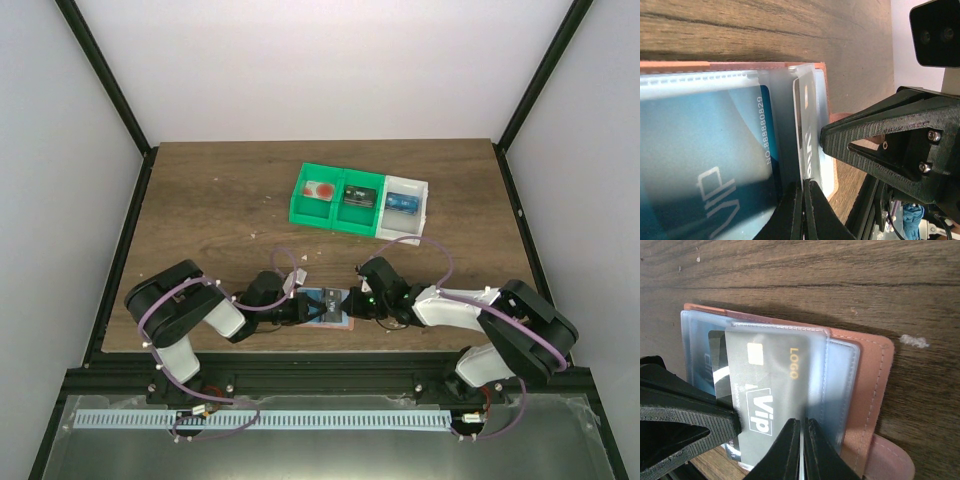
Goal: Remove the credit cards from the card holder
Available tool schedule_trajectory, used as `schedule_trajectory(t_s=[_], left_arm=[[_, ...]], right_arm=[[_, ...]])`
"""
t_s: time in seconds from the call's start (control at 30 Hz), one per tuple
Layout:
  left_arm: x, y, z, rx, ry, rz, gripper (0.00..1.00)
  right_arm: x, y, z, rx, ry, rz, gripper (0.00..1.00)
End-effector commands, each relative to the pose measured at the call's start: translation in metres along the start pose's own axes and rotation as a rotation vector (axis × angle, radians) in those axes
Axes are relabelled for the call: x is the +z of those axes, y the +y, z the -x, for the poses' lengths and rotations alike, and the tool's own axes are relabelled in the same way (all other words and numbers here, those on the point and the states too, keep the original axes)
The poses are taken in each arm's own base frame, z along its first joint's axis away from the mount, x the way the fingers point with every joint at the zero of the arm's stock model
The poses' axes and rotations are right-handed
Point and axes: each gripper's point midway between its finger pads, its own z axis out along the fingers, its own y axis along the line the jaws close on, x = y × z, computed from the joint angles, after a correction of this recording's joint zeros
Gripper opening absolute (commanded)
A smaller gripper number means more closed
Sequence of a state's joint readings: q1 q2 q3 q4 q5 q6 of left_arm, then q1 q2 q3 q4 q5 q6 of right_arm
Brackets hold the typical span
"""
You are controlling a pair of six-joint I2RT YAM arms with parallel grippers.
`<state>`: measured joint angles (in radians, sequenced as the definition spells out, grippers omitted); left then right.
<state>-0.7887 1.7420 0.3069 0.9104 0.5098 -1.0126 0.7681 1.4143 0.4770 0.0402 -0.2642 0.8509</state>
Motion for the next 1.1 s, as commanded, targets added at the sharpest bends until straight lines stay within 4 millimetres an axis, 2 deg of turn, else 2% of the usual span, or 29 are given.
schedule_trajectory(t_s=[0.0,0.9,1.07], left_arm=[[0.000,0.001,-0.002,0.007,0.007,0.000,0.02],[-0.012,-0.005,0.003,-0.031,0.016,-0.015,0.00],[-0.014,-0.006,0.003,-0.024,0.018,-0.006,0.00]], right_arm=[[0.000,-0.026,-0.008,0.018,0.008,-0.097,0.06],[0.000,-0.031,-0.008,0.012,0.007,-0.127,0.05],[-0.001,-0.027,-0.005,0.005,0.004,-0.117,0.05]])
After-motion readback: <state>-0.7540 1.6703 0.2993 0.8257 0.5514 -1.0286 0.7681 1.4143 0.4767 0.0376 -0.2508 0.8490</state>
